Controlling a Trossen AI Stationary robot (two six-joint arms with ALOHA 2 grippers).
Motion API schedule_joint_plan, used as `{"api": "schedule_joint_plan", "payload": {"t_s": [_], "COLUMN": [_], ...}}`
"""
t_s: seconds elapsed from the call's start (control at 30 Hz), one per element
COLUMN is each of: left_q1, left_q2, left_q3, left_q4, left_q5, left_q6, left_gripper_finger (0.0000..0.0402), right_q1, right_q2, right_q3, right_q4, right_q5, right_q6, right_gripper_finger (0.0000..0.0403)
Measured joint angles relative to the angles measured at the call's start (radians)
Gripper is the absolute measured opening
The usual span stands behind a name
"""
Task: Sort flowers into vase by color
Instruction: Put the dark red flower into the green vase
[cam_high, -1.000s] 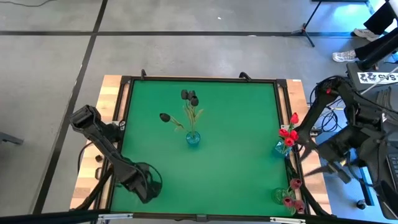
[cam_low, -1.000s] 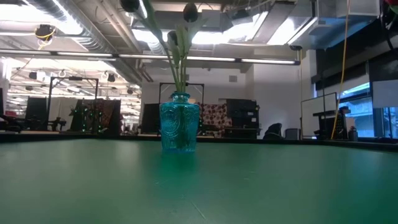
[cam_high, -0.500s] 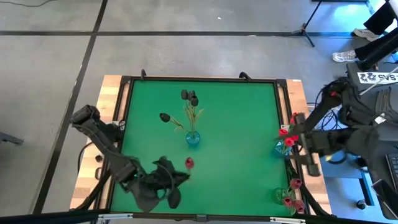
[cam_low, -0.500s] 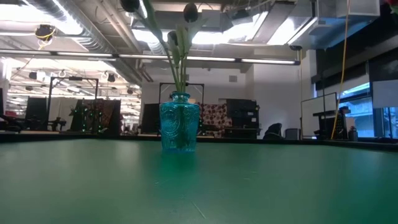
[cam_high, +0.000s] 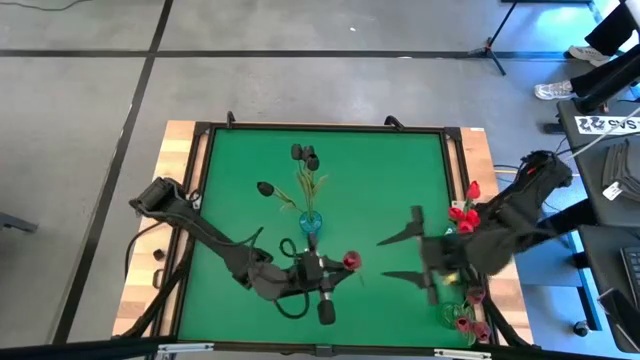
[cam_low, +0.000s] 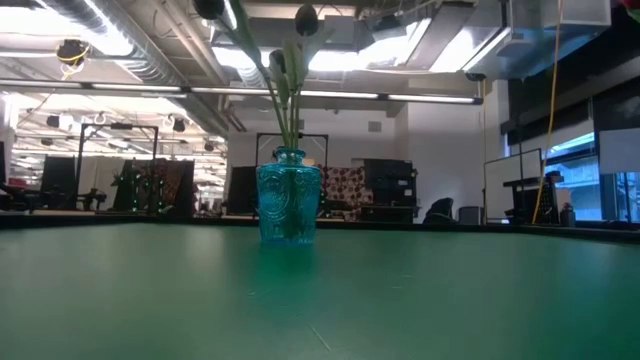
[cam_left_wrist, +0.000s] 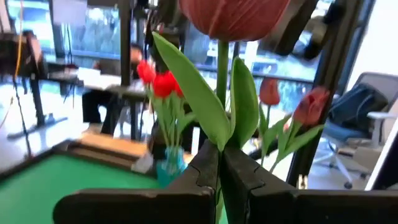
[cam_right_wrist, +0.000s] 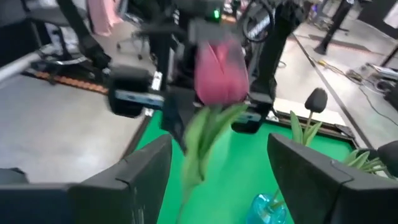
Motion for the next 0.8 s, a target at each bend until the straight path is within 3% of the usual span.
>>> {"api": "schedule_joint_plan", "payload": {"t_s": [0.2,0.37,0.47,0.8], "left_q1": [0.009,0.022,0.019,0.013], "left_q2": [0.022,0.029,0.027,0.027], "left_q3": [0.000,0.000,0.000,0.000], "left_q4": [0.161,0.159,0.164,0.167], "left_q5": [0.056,0.049,0.043,-0.018], "left_q6": [0.131,0.141,0.147,0.176], "left_gripper_finger": [0.0002,0.0003,0.0003,0.0049], "right_q1": [-0.054,-0.095,-0.103,-0.161], "right_q2": [0.061,0.091,0.093,0.101], "right_q3": [0.000,0.000,0.000,0.000], "right_q4": [0.075,0.184,0.205,0.197], "right_q5": [-0.019,-0.164,-0.198,-0.225], "right_q6": [0.001,0.001,0.006,0.060], "right_gripper_finger": [0.0222,0.0183,0.0157,0.0015]}}
